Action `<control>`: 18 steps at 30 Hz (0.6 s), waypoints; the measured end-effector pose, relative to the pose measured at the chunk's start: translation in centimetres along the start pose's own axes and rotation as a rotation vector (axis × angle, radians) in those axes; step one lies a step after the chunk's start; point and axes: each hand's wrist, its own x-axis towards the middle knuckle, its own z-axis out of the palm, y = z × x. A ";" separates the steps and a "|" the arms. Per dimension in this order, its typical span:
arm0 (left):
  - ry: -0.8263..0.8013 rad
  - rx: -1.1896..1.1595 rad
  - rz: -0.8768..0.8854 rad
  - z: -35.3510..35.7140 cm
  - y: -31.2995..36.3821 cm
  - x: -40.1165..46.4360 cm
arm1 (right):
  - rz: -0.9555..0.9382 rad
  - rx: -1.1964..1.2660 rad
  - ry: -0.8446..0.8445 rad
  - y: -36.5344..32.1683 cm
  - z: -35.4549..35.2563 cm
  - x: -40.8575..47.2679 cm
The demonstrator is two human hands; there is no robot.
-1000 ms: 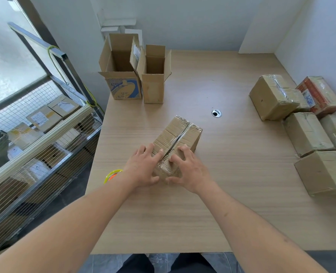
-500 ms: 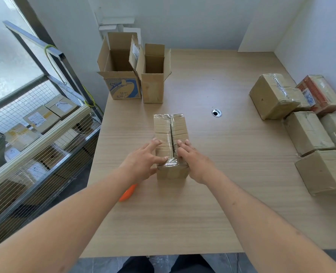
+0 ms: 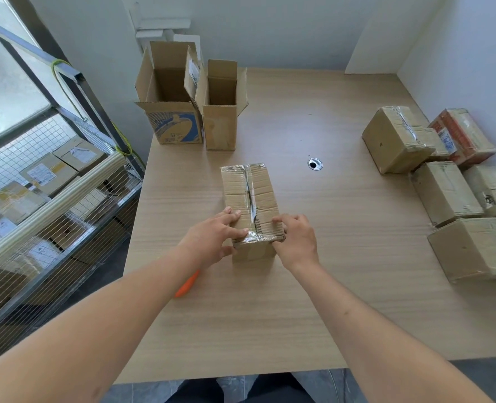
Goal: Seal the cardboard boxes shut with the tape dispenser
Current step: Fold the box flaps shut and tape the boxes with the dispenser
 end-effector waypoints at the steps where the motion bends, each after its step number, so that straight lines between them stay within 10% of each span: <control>1: -0.017 0.012 0.004 0.0 0.0 0.0 | -0.003 -0.029 -0.043 -0.2 -0.2 -0.2; 18: 0.032 0.006 0.006 0.0 -0.5 0.5 | -0.054 -0.273 -0.105 -2.1 0.5 -1.3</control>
